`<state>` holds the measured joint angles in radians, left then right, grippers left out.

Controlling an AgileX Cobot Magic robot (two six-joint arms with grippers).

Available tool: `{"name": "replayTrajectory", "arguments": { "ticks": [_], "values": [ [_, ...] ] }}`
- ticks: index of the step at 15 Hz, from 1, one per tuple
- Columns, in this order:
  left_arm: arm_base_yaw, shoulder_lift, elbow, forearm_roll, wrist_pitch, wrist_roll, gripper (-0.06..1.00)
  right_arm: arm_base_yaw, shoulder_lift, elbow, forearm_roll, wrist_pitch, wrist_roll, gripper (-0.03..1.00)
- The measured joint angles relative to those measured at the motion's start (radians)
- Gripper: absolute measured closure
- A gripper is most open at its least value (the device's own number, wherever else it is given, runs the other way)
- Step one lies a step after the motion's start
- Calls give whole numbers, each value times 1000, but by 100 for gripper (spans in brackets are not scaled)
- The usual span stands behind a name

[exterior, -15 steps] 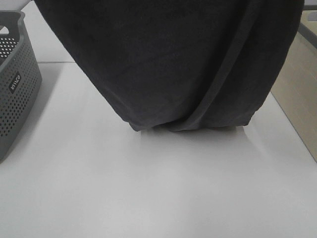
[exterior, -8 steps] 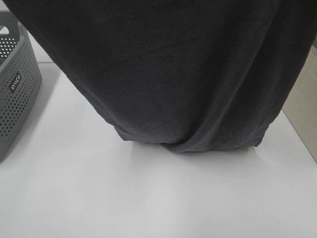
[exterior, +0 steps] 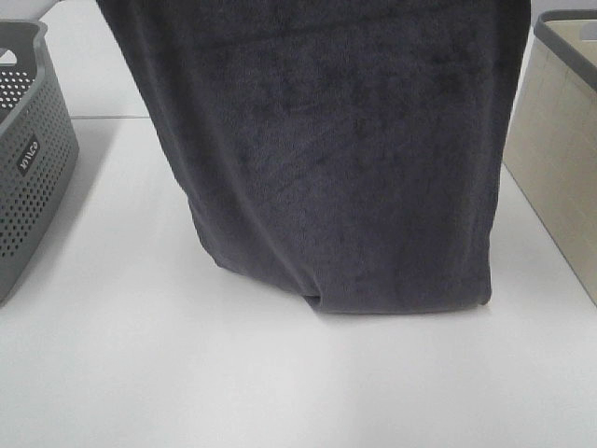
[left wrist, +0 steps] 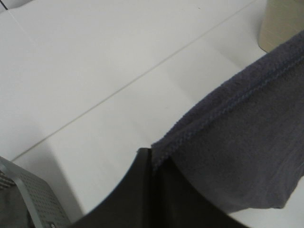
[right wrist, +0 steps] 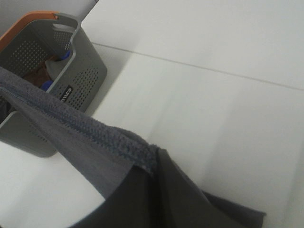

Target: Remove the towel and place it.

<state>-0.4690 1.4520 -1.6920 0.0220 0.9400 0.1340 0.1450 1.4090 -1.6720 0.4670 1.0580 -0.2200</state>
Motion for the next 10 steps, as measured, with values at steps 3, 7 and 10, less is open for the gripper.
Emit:
{"name": "replayTrajectory", "arguments": {
  "ticks": [3, 7, 10],
  "values": [
    [24, 141, -166, 74, -43, 1, 94, -1, 164, -214, -31, -19, -7, 95],
    [112, 363, -411, 81, -215, 1, 94, -1, 439, -579, -64, -30, -31, 95],
    [130, 568, -643, 128, -344, 16, 94, -3, 642, -902, -98, -83, -38, 95]
  ]
}}
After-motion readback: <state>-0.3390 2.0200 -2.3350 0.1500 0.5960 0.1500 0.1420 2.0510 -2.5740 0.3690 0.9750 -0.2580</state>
